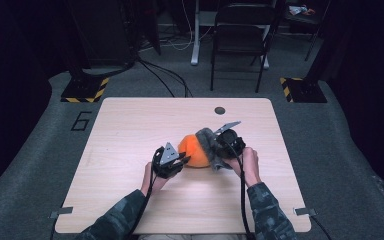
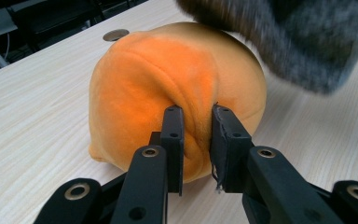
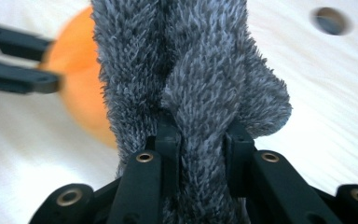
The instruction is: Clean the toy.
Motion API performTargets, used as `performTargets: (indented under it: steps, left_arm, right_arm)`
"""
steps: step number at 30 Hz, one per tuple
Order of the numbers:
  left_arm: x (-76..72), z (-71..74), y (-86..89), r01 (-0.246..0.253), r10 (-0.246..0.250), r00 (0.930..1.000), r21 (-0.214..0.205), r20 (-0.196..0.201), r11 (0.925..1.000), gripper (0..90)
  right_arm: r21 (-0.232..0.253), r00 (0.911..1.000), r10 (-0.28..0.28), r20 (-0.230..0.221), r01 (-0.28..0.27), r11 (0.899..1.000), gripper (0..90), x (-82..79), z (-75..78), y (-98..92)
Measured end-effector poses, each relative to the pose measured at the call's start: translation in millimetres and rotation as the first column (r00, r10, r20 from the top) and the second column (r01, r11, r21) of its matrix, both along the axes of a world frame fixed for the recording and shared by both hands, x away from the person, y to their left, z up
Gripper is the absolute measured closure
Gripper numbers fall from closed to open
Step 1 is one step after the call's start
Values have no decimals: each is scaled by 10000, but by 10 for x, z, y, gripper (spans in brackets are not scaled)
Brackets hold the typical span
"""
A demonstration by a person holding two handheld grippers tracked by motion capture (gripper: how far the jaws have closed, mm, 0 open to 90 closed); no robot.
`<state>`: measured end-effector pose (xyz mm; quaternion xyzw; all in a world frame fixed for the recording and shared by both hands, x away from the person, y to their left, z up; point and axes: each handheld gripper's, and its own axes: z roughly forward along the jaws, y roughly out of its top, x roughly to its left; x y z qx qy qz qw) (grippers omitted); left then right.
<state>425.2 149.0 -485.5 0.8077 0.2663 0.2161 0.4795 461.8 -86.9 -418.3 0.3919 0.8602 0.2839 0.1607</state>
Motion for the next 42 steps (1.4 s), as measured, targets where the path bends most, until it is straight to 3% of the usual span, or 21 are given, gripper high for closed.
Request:
performTargets:
  steps: [3, 5, 7, 13, 15, 16, 18, 22, 25, 28, 32, 35, 36, 39, 42]
  left_arm:
    - [1, 3, 12, -37, 37, 10000, 5, -33, 10000, 668]
    - [-20, 25, 16, -190, 187, 9997, 247, 128, 9995, 592]
    - [-83, 65, -12, -524, 475, 9972, 862, 580, 9949, 516]
    - [-62, -34, -120, -922, 811, 9931, 1361, 846, 9864, 415]
    - [-61, -47, -140, -1039, 903, 9909, 1405, 999, 9846, 453]
    - [-53, -65, -156, -1123, 970, 9887, 1363, 1139, 9843, 517]
    - [-40, -80, -159, -1132, 993, 9891, 1303, 1087, 9850, 641]
    - [-32, -59, -138, -952, 810, 9901, 1241, 1142, 9877, 762]
    - [-34, -23, -121, -849, 734, 9919, 1104, 1037, 9903, 781]
    - [-55, 101, -85, -715, 694, 9966, 487, 441, 9962, 788]
    - [-83, 165, -113, -548, 548, 9985, 217, -13, 9983, 787]
    - [-110, 163, -146, -545, 546, 9985, 210, -59, 9983, 786]
    - [-114, 155, -161, -528, 530, 9986, 254, -39, 9983, 785]
    - [-100, 142, -156, -495, 500, 9986, 271, -179, 9984, 783]
    - [-69, 125, -134, -483, 490, 9985, 279, -249, 9984, 780]
  right_arm:
    - [-210, 9999, -37, -124, 34, 9998, 726, 22, -104, 64]
    - [109, 9997, -190, -145, 191, 9998, 726, 68, -166, 29]
    - [191, 9995, -296, -95, 298, 9994, 726, 88, -172, 8]
    - [587, 9992, -387, -107, 393, 9975, 725, 125, -198, -29]
    - [639, 9990, -434, -103, 439, 9970, 724, 118, -204, -30]
    - [613, 9991, -423, -89, 428, 9972, 725, 113, -204, -27]
    - [566, 9990, -446, -52, 449, 9974, 725, 107, -195, -22]
    - [417, 9990, -454, 3, 454, 9981, 725, 78, -130, -22]
    - [381, 9988, -466, 151, 460, 9982, 725, 58, -62, -31]
    - [423, 9982, -330, 505, 309, 9986, 725, -39, 104, 31]
    - [63, 9930, 431, 1104, -441, 9990, 724, -179, 234, 248]
    - [-65, 9905, 655, 1210, -652, 9979, 724, -225, 225, 362]
    - [-703, 9891, 673, 1313, -584, 9958, 724, -238, 169, 450]
    - [-864, 9895, 544, 1336, -430, 9953, 724, -219, 108, 464]
    - [-867, 9939, 320, 1051, -229, 9960, 724, -153, 65, 362]
